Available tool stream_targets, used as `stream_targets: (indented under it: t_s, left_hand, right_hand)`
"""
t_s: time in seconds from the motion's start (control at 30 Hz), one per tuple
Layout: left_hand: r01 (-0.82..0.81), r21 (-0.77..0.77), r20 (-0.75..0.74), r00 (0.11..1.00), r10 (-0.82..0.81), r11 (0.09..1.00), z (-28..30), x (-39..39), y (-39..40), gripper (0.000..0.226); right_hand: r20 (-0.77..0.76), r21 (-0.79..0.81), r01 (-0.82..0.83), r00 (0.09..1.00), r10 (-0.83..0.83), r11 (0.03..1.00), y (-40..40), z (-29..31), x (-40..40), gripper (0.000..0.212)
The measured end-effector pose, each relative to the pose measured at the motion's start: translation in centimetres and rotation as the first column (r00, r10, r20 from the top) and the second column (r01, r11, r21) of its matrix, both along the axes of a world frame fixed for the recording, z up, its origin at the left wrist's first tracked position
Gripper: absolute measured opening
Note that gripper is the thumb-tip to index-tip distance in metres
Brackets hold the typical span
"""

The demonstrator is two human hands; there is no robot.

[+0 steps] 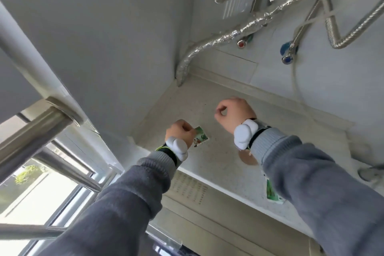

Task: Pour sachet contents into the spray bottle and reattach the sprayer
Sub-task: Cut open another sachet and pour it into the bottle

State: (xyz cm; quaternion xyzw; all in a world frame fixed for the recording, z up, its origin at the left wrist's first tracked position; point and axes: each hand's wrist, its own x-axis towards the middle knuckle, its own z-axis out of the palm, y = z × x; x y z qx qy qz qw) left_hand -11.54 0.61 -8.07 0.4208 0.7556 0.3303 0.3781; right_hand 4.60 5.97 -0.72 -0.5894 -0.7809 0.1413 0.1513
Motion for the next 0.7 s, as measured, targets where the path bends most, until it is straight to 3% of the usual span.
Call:
stream_targets:
  t_s: [0.1, 0.23, 0.4, 0.7]
  left_hand:
    - [-0.014, 0.017, -0.032, 0.999, 0.015, 1.0, -0.6, -1.9, 0.2, 0.01]
    - [-0.029, 0.011, -0.012, 0.999, 0.029, 1.0, -2.0, -4.3, 0.5, 0.011]
    - [-0.047, 0.024, -0.004, 0.999, 0.047, 0.999, -4.0, -6.1, 0.7, 0.011]
    - [-0.033, 0.07, -0.013, 0.999, 0.034, 0.997, -4.2, -7.0, -0.1, 0.006]
  right_hand:
    - [0.104, -0.159, -0.06, 0.992, 0.077, 0.986, 1.1, -2.0, -2.7, 0.004]
    - [0.238, -0.346, -0.012, 0.966, 0.1, 0.938, 2.8, -4.3, -4.9, 0.042]
    - [0.368, -0.445, 0.03, 0.917, 0.152, 0.895, 4.4, -6.6, -6.2, 0.066]
    - [0.468, -0.459, 0.042, 0.86, 0.201, 0.888, 5.4, -9.0, -7.7, 0.047]
